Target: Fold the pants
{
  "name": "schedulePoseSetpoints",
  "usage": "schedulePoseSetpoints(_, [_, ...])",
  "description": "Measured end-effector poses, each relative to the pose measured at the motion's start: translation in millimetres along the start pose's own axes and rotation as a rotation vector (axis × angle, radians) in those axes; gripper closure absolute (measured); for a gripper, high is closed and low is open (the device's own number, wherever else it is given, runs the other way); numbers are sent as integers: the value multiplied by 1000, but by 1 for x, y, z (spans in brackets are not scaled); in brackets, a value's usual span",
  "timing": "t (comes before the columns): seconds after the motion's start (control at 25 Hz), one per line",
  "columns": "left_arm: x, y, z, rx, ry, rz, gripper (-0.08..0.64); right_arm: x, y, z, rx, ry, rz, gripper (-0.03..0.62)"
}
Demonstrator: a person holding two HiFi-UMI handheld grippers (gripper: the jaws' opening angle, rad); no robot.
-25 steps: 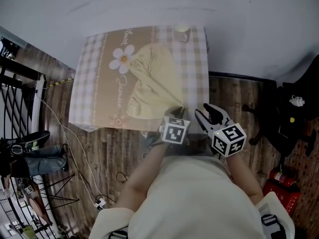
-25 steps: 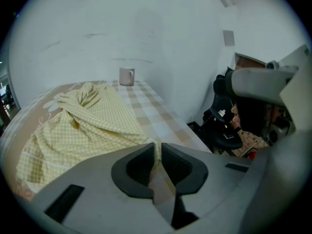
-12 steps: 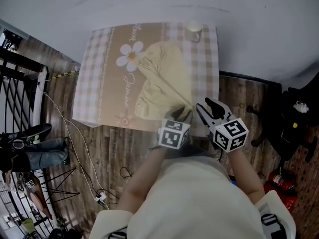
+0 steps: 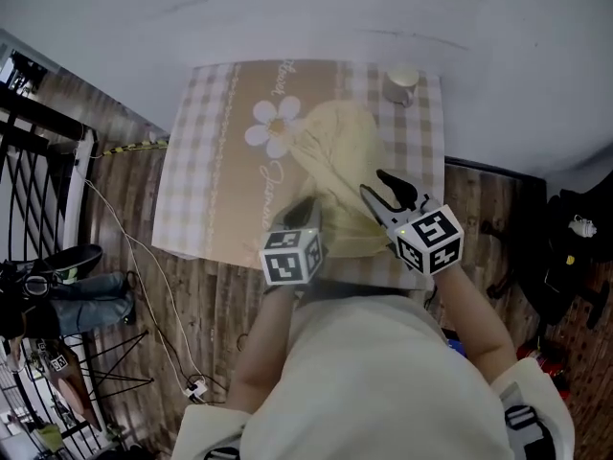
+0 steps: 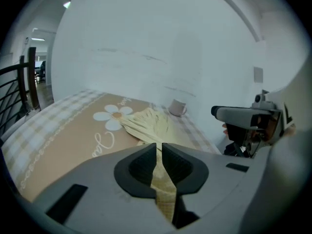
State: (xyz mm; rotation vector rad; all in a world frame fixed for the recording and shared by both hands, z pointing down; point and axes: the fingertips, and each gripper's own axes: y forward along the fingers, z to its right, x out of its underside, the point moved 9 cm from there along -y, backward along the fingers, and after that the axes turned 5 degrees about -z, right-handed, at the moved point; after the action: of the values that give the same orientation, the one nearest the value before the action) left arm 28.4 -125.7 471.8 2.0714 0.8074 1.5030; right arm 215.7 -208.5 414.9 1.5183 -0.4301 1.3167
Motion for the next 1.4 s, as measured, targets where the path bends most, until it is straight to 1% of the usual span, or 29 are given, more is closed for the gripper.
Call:
schedulePoseSetpoints(0.12, [-14, -1, -29, -39, -23, 24, 531, -16, 31, -3, -23, -49, -23, 439])
schedulePoseSetpoints(0.32, [-27, 1, -65, -64, -72, 45, 534, -27, 80, -13, -67, -120, -82, 443])
schedulePoseSetpoints(0.56, [-35, 8, -96, -91, -115, 32, 534, -31, 134, -29, -125, -215, -156, 446])
schedulePoseSetpoints(0.8, [-41, 18, -118, -103, -140, 13, 534, -26, 179, -41, -172, -281, -213, 461])
schedulePoseSetpoints(1.0, [-45, 25, -132, -98, -158, -2, 534, -16, 211, -45, -159, -347, -301, 466])
schedulePoseSetpoints(1.12, [-46, 29, -138, -91, -168, -8, 534, -7, 229, -41, -149, -398, -371, 466])
schedulePoseSetpoints(1.28, [-48, 35, -146, -79, -173, -21, 534, 6, 242, -35, -124, -443, -450, 466])
schedulePoseSetpoints(1.32, [-49, 37, -148, -75, -174, -24, 534, 8, 244, -34, -112, -448, -460, 473])
schedulePoseSetpoints(1.4, [-50, 41, -150, -69, -173, -26, 534, 10, 247, -31, -88, -460, -468, 506])
